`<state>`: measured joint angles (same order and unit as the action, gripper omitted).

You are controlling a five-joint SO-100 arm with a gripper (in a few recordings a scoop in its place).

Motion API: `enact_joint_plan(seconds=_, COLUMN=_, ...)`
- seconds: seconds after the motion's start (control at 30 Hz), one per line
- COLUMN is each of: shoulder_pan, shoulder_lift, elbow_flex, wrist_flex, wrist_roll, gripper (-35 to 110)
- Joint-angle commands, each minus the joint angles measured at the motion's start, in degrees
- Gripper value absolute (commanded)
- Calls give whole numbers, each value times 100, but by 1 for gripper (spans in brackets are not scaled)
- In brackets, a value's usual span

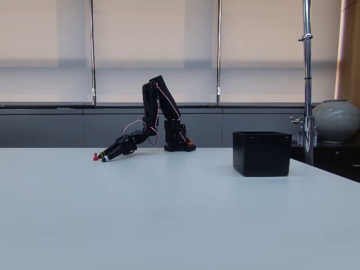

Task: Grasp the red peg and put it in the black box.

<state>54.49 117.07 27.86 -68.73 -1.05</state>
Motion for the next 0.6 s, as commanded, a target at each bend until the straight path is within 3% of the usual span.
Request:
enact_joint_plan(seconds=0.0, shoulder_pan=114, shoulder_lift=35, elbow_flex=308, wrist_flex=79, wrist_roll=-26, gripper=27)
enact_joint_plan(seconds=0.57, shoulder_pan=132, shoulder_lift=97, elbow_flex=817, wrist_flex=457, wrist_roll=9, gripper=27)
